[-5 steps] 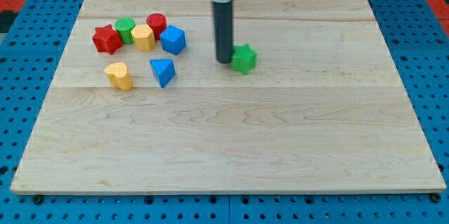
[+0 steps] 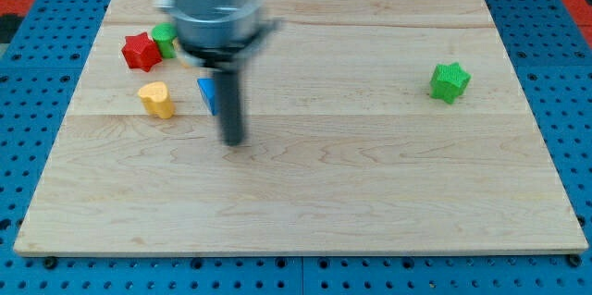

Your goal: Push the blue triangle to the left of the green star

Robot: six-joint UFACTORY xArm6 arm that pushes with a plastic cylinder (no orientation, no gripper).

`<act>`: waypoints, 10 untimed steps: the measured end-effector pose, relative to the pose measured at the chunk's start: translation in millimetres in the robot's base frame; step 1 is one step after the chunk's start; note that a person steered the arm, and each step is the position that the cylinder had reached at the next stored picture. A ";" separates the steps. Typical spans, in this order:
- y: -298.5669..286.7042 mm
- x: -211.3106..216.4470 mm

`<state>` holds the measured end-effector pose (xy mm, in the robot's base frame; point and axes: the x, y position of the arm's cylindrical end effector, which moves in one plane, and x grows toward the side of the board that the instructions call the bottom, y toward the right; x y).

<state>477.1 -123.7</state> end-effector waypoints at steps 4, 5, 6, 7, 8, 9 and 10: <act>3.4 -51.6; 51.7 -72.5; 101.9 -89.5; 155.3 -91.8; 225.4 -99.2; 248.4 -99.1; 188.9 -80.4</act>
<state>396.7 65.2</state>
